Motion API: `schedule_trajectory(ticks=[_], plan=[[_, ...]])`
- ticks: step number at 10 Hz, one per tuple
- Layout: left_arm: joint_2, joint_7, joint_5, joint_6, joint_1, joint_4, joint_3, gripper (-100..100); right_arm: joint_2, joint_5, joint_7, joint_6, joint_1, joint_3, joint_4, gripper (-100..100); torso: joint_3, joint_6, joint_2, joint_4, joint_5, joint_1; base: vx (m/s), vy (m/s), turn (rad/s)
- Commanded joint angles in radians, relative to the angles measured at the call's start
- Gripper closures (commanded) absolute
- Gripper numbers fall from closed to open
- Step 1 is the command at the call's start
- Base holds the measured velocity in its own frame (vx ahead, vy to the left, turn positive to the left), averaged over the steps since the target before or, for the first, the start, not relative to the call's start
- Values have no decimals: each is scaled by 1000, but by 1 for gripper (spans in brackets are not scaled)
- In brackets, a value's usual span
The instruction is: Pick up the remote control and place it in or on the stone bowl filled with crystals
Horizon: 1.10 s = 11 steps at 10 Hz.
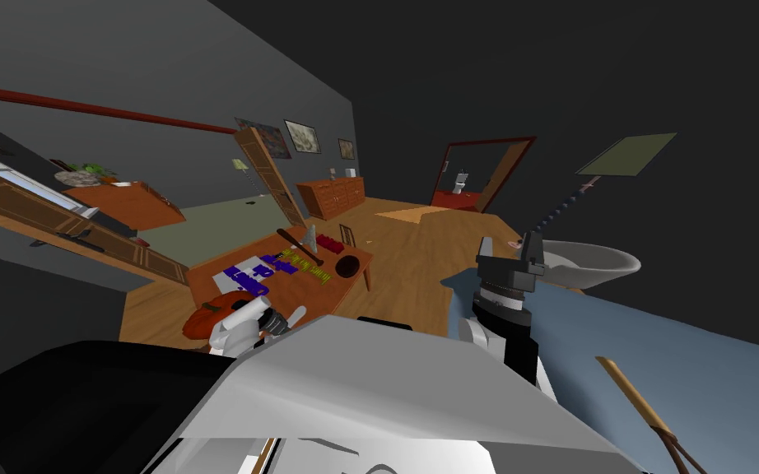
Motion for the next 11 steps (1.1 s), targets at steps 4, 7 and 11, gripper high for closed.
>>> schedule_trajectory(ticks=[4, 7, 11], plan=[[-6, 4, -3, -18, -11, 50, -10, -100, 0, 0, 0, 0, 0, 0, 0, 0, 1, 0, 2, 0, -1, -6, 14, 51, -9], [-6, 5, -4, -47, -19, 81, -22, -100, 0, 0, 0, 0, 0, 0, 0, 0, 1, 0, 2, 0, -1, -5, 8, 33, 28], [-9, 7, -4, -49, -19, 83, -24, 100, 0, 0, 0, 0, 0, 0, 0, 0, 1, 0, 2, 1, -1, -4, 0, 0, 0]])
